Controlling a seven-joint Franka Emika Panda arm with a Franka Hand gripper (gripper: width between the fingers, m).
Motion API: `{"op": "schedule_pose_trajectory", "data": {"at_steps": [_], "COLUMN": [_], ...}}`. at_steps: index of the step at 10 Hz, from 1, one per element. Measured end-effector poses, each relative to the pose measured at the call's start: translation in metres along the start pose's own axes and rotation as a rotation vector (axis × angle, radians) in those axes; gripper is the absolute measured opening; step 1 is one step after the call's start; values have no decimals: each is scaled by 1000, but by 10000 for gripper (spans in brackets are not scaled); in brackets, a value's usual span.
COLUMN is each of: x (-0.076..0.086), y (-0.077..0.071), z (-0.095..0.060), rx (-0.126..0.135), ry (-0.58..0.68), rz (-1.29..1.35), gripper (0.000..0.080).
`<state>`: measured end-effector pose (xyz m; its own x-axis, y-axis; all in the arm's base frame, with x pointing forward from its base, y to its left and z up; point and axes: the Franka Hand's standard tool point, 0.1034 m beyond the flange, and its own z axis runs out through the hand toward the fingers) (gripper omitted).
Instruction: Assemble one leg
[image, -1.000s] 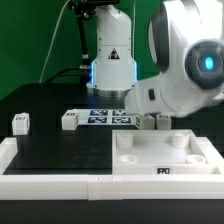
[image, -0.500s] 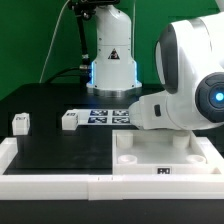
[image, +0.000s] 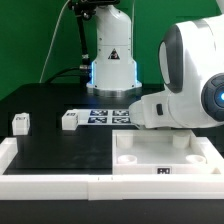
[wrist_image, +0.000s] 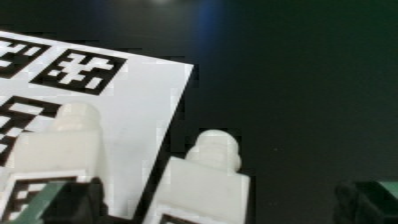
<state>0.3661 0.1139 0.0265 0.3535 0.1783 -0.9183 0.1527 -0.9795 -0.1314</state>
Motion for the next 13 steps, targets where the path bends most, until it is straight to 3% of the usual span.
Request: {"op": "schedule_pose_trajectory", "data": {"at_steps": [5, 7, 9, 10, 11, 12, 13], "x": [0, 0, 0, 0, -1, -5, -9], "y": [-1, -1, -1, -2, -3, -4, -5], "z": [2, 2, 2, 1, -1, -3, -5], "rx": [-6, -6, -6, -6, -7, -8, -8], "ry": [-6, -4, -4, -3, -3, -8, -14], "rz": [7, 2, 1, 0, -2, -3, -4], "gripper": [649, 601, 317, 317, 131, 29, 29]}}
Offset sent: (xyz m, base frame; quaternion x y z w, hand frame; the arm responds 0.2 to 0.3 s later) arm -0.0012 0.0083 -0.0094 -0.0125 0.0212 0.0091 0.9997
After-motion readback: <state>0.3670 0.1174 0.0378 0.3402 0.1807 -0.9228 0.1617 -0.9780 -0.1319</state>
